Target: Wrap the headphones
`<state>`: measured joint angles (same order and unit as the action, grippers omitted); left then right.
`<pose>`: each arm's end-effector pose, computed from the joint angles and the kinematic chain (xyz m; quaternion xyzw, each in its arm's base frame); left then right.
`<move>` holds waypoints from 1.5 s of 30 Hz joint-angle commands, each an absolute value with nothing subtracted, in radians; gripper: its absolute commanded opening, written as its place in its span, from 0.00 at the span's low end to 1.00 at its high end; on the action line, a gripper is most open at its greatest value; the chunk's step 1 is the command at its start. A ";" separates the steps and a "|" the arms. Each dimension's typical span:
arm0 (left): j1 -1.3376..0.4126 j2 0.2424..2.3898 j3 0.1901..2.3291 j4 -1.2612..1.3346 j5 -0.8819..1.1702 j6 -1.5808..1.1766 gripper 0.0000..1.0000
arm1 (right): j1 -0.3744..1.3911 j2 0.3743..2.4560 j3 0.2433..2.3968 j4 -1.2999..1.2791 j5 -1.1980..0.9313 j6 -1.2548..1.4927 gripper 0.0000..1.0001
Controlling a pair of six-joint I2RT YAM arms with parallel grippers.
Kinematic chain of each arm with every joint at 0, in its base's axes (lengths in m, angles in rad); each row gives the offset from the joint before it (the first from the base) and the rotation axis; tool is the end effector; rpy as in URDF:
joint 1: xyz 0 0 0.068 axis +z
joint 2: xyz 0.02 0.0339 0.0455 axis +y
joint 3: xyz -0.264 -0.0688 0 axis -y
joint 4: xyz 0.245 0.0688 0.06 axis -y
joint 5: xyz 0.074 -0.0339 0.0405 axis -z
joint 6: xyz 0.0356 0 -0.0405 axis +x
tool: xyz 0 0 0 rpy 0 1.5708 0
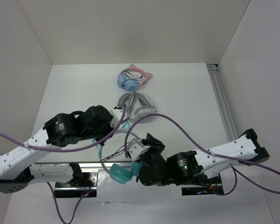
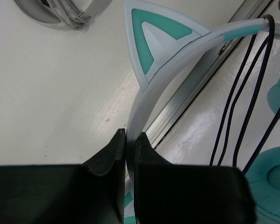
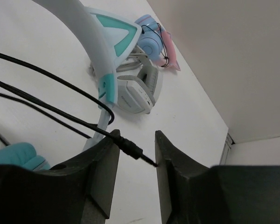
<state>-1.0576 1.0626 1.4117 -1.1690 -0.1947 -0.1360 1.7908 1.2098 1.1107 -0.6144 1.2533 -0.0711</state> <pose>0.0922 -0.1496 0.4047 0.3798 0.8452 -0.1303 0.3527 -0.0196 0.2424 0.3402 -0.4454 0.6354 -0.0929 0.6239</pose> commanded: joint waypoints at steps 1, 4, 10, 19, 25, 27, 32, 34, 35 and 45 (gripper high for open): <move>-1.063 1.055 1.468 -1.189 -0.210 -0.141 0.00 | 1.793 1.147 1.095 -0.653 1.276 -0.029 0.44; -1.063 1.055 1.477 -1.189 -0.210 -0.150 0.00 | 1.793 1.117 1.071 -0.653 1.267 -0.005 0.47; -1.063 1.065 1.486 -1.198 -0.236 -0.160 0.00 | 1.793 1.065 1.071 -0.698 1.243 0.040 0.79; -1.029 1.085 1.476 -1.198 -0.270 -0.179 0.00 | 1.793 1.055 1.135 -0.808 1.278 0.138 0.89; -0.894 1.117 1.466 -1.141 -0.299 -0.198 0.00 | 1.793 1.055 1.195 -0.845 1.370 0.219 1.00; -0.847 1.146 1.450 -1.111 -0.311 -0.198 0.00 | 1.793 1.094 1.232 -0.893 1.429 0.309 1.00; -0.686 1.213 1.398 -1.005 -0.201 -0.177 0.00 | 1.784 1.180 1.415 -1.141 1.540 0.595 1.00; -0.582 1.235 1.384 -0.930 -0.131 -0.176 0.00 | 1.784 1.180 1.445 -1.109 1.519 0.603 1.00; -0.539 1.244 1.384 -0.930 -0.086 -0.166 0.00 | 1.784 1.169 1.445 -1.079 1.508 0.580 1.00; -0.068 1.437 1.485 -0.746 -0.100 -0.310 0.00 | 1.784 1.158 1.304 -0.831 1.428 0.459 1.00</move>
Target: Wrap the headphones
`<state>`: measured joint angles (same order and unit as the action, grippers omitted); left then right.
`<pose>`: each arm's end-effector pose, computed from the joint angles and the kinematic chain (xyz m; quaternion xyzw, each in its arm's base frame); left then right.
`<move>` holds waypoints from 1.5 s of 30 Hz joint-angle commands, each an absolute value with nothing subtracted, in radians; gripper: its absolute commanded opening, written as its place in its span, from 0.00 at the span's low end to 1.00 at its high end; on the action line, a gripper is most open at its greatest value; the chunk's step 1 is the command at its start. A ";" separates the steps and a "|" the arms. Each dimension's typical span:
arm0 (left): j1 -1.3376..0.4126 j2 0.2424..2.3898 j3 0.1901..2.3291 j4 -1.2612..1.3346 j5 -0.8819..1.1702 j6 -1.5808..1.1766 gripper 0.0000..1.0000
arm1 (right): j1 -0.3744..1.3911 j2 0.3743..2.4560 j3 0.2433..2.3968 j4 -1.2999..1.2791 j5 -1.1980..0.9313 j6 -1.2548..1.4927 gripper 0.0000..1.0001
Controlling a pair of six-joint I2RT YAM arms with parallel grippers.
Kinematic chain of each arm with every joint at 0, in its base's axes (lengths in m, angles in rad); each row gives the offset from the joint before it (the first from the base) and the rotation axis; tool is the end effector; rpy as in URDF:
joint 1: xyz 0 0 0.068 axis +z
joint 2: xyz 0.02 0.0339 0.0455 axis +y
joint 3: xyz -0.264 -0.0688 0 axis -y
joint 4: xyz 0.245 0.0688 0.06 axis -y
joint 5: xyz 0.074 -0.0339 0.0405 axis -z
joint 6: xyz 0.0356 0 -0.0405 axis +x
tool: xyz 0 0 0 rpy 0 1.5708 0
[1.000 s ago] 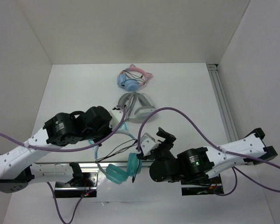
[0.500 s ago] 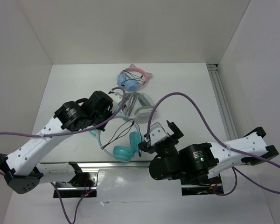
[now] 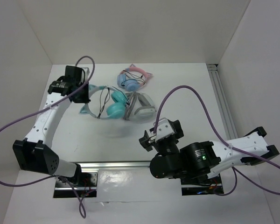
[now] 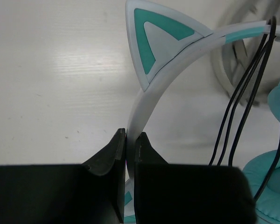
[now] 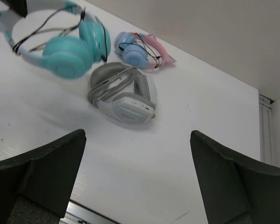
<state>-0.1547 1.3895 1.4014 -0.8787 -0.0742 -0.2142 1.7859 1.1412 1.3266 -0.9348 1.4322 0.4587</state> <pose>0.2845 -0.0417 0.3526 -0.0407 0.9372 -0.0290 0.3451 -0.0077 0.2005 0.4039 -0.2196 0.7063 0.0104 0.6729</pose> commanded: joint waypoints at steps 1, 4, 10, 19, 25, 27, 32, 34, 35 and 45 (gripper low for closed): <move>-0.042 1.466 1.502 -0.736 -0.116 -0.325 0.00 | 1.784 1.169 1.304 -0.831 1.414 0.474 1.00; 0.035 1.598 1.594 -0.726 -0.186 -0.385 0.00 | 1.784 1.192 1.295 -0.819 1.382 0.488 1.00; 0.156 1.866 1.824 -0.716 -0.206 -0.554 0.00 | 1.775 1.244 1.218 -0.721 1.316 0.426 1.00; 0.273 2.134 1.892 -0.596 -0.192 -0.630 0.00 | 1.784 1.278 1.198 -0.789 1.258 0.554 1.00; 0.298 2.224 1.859 -0.468 -0.155 -0.631 0.00 | 1.793 1.278 1.154 -0.776 1.281 0.616 1.00; 0.298 2.240 1.859 -0.457 -0.155 -0.630 0.00 | 1.793 1.278 1.141 -0.821 1.307 0.685 1.00; 0.320 2.240 1.838 -0.425 -0.140 -0.618 0.35 | 1.802 1.259 1.074 -0.758 1.285 0.719 1.00; 0.333 2.229 1.827 -0.425 -0.111 -0.618 0.50 | 1.802 1.259 1.074 -0.758 1.272 0.741 1.00; 0.342 2.217 1.813 -0.425 -0.110 -0.618 0.62 | 1.812 1.269 1.074 -0.778 1.272 0.741 1.00; 0.405 1.807 1.634 -0.454 0.109 -0.732 0.99 | 1.848 1.336 1.273 -0.951 1.270 0.905 1.00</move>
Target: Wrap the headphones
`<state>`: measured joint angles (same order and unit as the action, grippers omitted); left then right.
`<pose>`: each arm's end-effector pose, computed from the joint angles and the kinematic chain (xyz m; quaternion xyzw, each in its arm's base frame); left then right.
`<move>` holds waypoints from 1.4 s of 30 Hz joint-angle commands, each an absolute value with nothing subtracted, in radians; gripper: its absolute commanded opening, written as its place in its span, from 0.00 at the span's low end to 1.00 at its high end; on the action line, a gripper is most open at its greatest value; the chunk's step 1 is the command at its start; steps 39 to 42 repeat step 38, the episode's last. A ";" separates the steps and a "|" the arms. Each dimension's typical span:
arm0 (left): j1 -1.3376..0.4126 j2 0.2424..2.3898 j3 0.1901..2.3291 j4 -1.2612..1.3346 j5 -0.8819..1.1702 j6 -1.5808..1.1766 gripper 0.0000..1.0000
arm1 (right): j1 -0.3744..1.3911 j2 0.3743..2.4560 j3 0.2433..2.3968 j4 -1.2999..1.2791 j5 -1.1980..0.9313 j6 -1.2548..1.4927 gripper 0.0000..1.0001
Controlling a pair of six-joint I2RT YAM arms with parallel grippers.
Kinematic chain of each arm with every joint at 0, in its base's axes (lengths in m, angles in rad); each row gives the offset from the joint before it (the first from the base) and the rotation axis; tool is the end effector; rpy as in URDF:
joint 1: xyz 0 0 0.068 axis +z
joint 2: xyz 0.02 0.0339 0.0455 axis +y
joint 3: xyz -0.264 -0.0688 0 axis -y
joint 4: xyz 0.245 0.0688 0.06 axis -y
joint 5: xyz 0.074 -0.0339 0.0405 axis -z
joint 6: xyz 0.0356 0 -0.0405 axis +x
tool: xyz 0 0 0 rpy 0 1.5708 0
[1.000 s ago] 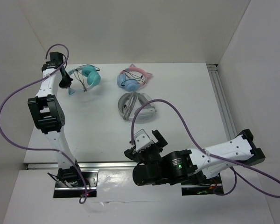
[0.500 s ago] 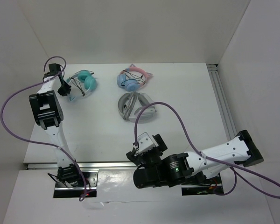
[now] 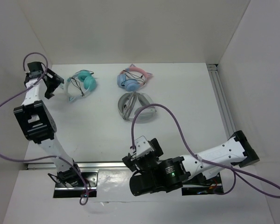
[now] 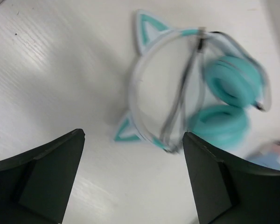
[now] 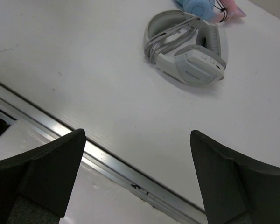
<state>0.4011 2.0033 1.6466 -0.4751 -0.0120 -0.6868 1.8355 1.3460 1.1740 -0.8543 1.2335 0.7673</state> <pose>0.4187 0.1780 0.2429 -0.4844 0.7968 -0.0459 0.3583 -0.0349 0.2571 0.3147 -0.2661 0.7555 0.0632 0.5954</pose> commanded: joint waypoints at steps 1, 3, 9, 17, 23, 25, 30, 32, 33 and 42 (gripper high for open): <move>0.396 1.760 1.620 -0.475 0.126 -0.732 0.99 | 1.848 1.336 1.290 -0.951 1.270 0.905 1.00; 0.381 1.574 1.570 -0.500 0.152 -0.717 0.99 | 1.859 1.302 1.339 -0.979 1.259 0.914 1.00; 0.191 0.923 1.198 -0.497 0.216 -0.589 0.99 | 1.859 1.189 1.370 -1.147 1.287 1.006 1.00; 0.092 0.416 1.108 -0.911 0.149 -0.466 0.99 | 1.859 0.994 1.362 -1.312 1.234 1.062 1.00; 0.039 0.316 1.016 -0.999 0.166 -0.434 0.99 | 1.859 0.830 1.261 -1.312 1.212 1.069 1.00; 0.025 0.302 0.963 -0.988 0.153 -0.445 0.99 | 1.859 0.810 1.240 -1.312 1.212 1.078 1.00; 0.025 0.288 0.962 -0.977 0.132 -0.454 0.99 | 1.836 0.830 1.249 -1.312 1.203 1.049 1.00; 0.025 0.299 0.962 -0.977 0.132 -0.454 0.99 | 1.826 0.839 1.276 -1.312 1.203 1.028 1.00; 0.025 0.299 0.962 -0.977 0.132 -0.454 0.99 | 1.825 0.839 1.276 -1.312 1.203 1.028 1.00; 0.025 0.278 0.962 -0.986 0.118 -0.465 0.99 | 1.825 0.828 1.285 -1.312 1.203 1.019 1.00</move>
